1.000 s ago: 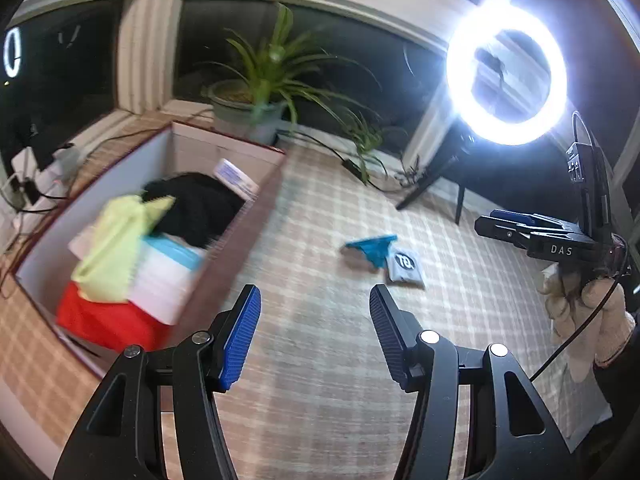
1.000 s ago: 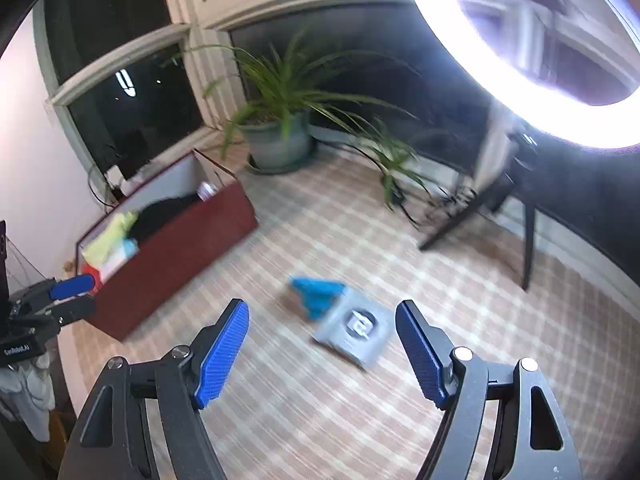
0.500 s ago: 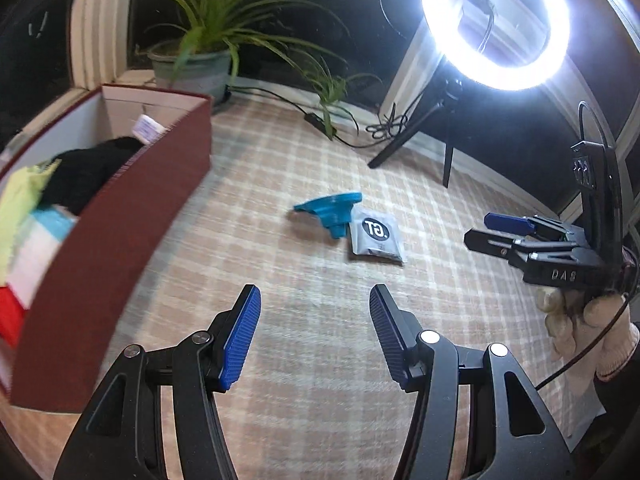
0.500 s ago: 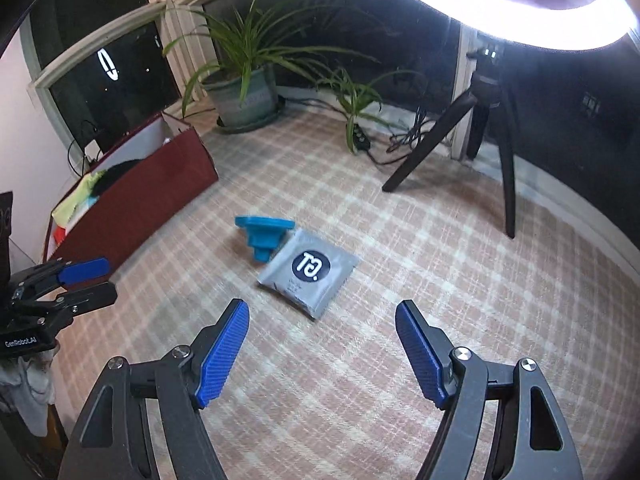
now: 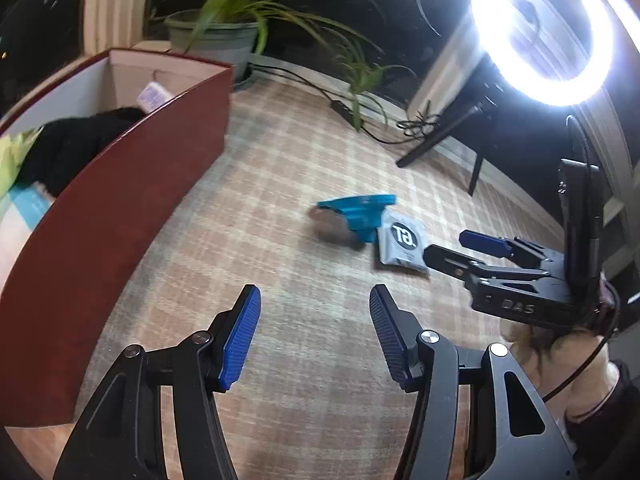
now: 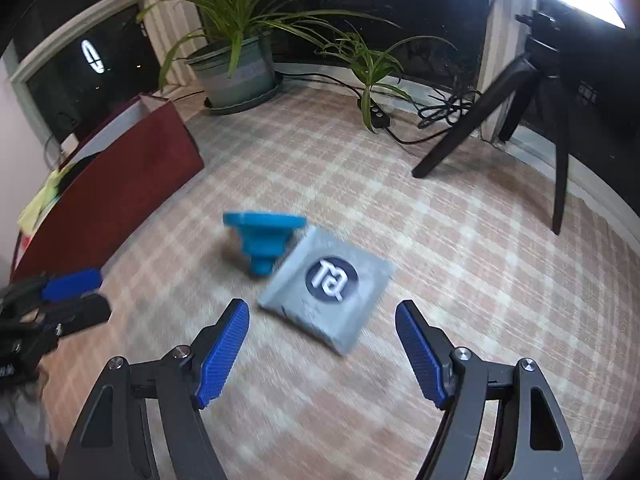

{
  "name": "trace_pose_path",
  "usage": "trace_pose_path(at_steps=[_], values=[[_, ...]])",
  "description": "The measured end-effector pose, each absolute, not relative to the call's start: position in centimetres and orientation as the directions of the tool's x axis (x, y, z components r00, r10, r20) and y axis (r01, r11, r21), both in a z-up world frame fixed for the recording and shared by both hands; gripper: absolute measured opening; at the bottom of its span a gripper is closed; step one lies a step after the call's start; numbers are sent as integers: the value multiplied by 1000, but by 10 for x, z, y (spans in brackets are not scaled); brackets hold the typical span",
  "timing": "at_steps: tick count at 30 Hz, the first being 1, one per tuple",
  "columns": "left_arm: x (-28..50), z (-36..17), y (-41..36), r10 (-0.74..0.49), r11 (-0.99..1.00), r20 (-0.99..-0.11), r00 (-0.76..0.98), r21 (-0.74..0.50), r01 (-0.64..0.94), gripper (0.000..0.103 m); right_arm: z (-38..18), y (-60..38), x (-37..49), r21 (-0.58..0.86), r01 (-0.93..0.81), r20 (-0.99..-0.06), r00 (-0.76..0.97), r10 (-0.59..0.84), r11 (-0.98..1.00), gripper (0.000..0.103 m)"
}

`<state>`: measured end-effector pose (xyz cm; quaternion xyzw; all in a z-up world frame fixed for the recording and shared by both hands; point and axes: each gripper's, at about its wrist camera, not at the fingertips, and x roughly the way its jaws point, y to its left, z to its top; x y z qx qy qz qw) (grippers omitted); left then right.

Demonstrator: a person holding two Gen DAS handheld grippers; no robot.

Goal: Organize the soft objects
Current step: 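Move both grippers back toward the blue funnel and grey pouch, then close the left gripper on the blue funnel while the right gripper grasps the grey pouch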

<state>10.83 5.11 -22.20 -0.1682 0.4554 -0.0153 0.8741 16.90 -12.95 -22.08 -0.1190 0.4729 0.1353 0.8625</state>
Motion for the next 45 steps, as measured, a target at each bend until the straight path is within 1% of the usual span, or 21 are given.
trace_pose_path(at_steps=[6,13,15,19,22,27,30,34,36,41,42,45], values=[[105,-226,72,-178,928,-790,587,-334,-167,56,-244,-101,184,-172,-328,-863,505,19,929,72],[104,-230,81,-183,919,-787,589,-350,-183,56,-260,-87,191,-304,-304,-841,531,-105,903,72],[104,-231,83,-185,917,-786,590,-354,-184,56,-262,-89,194,-325,-290,-837,530,-132,900,72],[105,-231,83,-186,916,-784,592,-357,-185,56,-260,-104,201,-324,-256,-837,527,-150,911,72],[107,-232,82,-190,915,-785,590,-359,-183,56,-258,-123,207,-284,-227,-852,506,-136,932,72],[111,-234,76,-205,916,-786,583,-364,-170,56,-253,-157,214,-154,-203,-881,471,-41,967,72],[116,-236,68,-214,919,-789,576,-363,-156,56,-249,-169,213,-137,-224,-885,465,-17,965,72],[122,-239,56,-230,921,-791,567,-366,-136,56,-247,-183,212,-159,-230,-884,466,-35,960,72],[127,-241,51,-239,921,-791,563,-367,-126,56,-243,-192,209,-127,-224,-888,459,-10,966,72],[133,-241,44,-248,924,-789,563,-368,-108,56,-225,-217,197,8,-123,-887,458,63,992,73],[134,-241,43,-250,923,-788,562,-370,-108,56,-225,-223,198,47,-91,-897,434,82,995,73],[136,-242,44,-257,920,-788,560,-376,-107,56,-228,-235,201,104,-25,-910,402,105,994,73]])
